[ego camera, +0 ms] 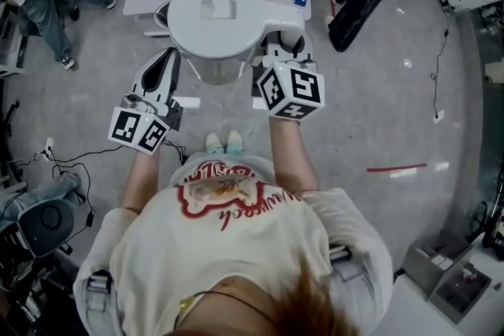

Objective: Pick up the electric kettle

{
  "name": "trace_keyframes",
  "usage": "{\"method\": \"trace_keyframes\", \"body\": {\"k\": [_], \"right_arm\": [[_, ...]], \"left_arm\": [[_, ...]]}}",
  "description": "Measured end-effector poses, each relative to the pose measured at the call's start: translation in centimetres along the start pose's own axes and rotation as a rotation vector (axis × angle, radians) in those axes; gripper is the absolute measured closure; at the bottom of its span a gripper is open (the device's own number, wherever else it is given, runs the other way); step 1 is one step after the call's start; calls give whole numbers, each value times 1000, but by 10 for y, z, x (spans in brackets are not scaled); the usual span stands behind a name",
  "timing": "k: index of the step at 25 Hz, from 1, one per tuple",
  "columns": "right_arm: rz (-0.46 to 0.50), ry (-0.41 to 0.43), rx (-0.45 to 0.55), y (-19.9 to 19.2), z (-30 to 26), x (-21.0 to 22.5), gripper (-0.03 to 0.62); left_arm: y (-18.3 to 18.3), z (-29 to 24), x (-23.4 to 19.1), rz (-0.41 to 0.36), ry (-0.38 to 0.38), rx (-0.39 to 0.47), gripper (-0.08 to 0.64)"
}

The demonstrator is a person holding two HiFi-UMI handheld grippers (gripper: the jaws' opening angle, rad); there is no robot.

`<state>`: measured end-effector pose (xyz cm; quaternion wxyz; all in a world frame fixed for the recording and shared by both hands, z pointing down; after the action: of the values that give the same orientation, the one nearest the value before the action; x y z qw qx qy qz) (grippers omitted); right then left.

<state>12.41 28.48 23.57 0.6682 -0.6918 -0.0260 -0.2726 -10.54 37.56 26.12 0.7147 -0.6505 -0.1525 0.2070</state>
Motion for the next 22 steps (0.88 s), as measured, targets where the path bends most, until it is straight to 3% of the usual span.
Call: {"method": "trace_keyframes", "body": {"k": [22], "right_arm": [[19, -26, -24, -26, 20, -25, 512]], "left_arm": [[-10, 51, -5, -4, -7, -29, 548]]}}
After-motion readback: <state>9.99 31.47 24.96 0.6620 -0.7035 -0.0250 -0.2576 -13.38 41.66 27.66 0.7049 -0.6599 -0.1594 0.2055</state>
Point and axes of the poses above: the fingertips, and each gripper's own axes: z backward along the fingers, x to its right, y out of its top, the point moved 5 cm from there along z, backward along the fingers, and after that the axes turned 11 degrees about -z, right-handed, at the moved point
